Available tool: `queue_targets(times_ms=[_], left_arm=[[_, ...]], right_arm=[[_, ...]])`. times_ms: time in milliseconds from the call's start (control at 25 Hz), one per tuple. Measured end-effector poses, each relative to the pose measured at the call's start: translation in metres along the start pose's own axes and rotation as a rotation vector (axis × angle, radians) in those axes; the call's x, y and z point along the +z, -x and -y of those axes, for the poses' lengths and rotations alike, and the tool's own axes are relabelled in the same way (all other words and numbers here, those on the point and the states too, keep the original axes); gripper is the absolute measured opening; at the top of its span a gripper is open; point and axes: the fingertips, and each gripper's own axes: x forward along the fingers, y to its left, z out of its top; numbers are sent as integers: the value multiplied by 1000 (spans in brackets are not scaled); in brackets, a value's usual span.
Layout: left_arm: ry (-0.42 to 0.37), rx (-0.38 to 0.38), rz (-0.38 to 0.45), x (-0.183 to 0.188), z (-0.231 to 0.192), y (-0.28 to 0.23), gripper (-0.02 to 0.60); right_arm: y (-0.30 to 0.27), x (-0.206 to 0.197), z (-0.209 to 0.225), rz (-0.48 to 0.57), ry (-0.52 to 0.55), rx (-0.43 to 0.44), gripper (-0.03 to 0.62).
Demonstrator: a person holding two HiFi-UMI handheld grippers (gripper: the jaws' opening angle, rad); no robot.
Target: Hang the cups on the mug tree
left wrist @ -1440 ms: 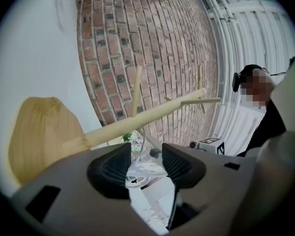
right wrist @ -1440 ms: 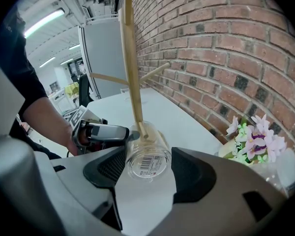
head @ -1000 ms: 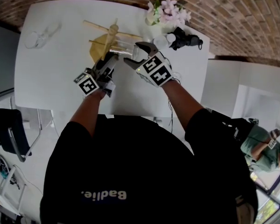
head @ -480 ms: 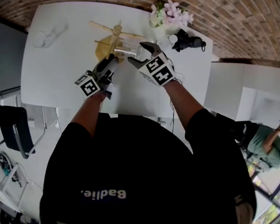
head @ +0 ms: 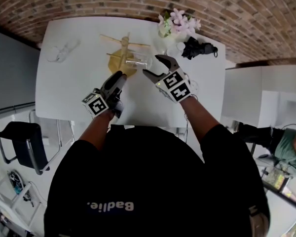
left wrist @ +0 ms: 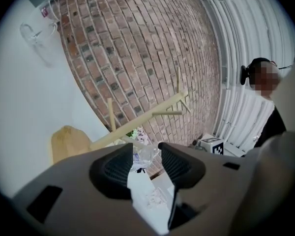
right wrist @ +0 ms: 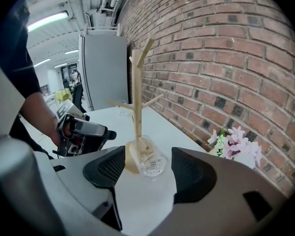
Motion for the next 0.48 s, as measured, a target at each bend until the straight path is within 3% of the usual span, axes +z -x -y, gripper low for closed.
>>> queue_targets(times_ms=[480], left_arm=[[-194, -105, -239, 1, 83, 39, 123]], right_arm=[[66, -16, -68, 87, -202, 44, 297]])
